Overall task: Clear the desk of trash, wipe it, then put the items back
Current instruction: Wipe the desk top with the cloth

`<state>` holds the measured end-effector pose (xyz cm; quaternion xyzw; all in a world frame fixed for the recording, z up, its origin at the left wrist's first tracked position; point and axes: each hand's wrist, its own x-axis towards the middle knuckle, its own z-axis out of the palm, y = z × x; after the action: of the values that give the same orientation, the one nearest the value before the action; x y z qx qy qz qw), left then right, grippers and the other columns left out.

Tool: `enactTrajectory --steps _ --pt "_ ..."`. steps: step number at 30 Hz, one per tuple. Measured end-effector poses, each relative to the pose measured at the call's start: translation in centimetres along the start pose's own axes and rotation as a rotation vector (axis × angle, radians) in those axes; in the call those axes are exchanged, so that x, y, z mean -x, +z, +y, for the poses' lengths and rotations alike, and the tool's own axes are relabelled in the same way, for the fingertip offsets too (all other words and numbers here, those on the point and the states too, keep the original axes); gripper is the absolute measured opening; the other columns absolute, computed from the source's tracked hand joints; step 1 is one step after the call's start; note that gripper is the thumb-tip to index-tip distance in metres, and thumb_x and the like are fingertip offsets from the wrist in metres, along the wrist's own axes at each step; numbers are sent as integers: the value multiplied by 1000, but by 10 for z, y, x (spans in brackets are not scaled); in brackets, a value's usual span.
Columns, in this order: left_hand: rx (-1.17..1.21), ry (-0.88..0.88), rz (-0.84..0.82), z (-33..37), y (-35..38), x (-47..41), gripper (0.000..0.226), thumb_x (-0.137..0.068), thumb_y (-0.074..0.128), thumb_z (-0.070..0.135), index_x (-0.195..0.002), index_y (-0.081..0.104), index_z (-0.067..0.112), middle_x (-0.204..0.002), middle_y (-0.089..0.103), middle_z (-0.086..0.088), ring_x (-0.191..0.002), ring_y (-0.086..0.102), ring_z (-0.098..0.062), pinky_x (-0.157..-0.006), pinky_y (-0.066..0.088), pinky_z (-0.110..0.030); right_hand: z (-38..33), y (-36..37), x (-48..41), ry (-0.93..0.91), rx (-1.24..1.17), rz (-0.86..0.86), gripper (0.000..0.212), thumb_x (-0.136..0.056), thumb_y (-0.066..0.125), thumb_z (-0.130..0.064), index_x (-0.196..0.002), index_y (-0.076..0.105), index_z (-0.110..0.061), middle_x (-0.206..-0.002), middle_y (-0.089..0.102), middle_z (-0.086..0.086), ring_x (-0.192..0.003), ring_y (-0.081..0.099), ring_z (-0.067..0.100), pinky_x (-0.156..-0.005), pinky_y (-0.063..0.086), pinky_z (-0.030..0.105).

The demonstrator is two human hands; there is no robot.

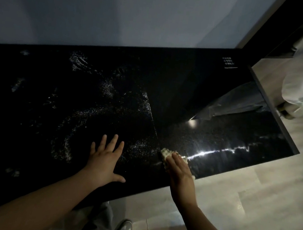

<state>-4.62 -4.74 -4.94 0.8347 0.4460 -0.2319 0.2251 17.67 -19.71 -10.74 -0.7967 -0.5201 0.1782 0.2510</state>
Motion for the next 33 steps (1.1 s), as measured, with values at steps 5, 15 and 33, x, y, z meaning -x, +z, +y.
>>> enactTrajectory --steps 5,15,33 --pt "-15 -49 -20 3 10 4 122 -69 72 62 -153 -10 24 -156 -29 -1 -144 -21 -37 -117 4 -58 5 -3 28 -1 20 33 39 -92 62 -17 -130 59 -27 -143 48 -5 -131 36 5 -106 41 34" --pt "-12 -63 40 17 16 24 121 -69 70 66 -153 -5 23 -159 -19 -3 -146 -13 -34 -117 5 -57 11 -23 76 -7 -15 7 50 -89 62 -5 -128 58 -36 -135 56 -12 -116 55 5 -92 51 22" --pt "73 -129 111 17 -17 69 102 -79 61 64 -154 7 22 -161 -3 -4 -148 -2 -31 -119 8 -54 -44 -79 32 7 -97 107 33 -85 71 -19 -116 63 -12 -109 57 -1 -87 54 10 -70 37 10"
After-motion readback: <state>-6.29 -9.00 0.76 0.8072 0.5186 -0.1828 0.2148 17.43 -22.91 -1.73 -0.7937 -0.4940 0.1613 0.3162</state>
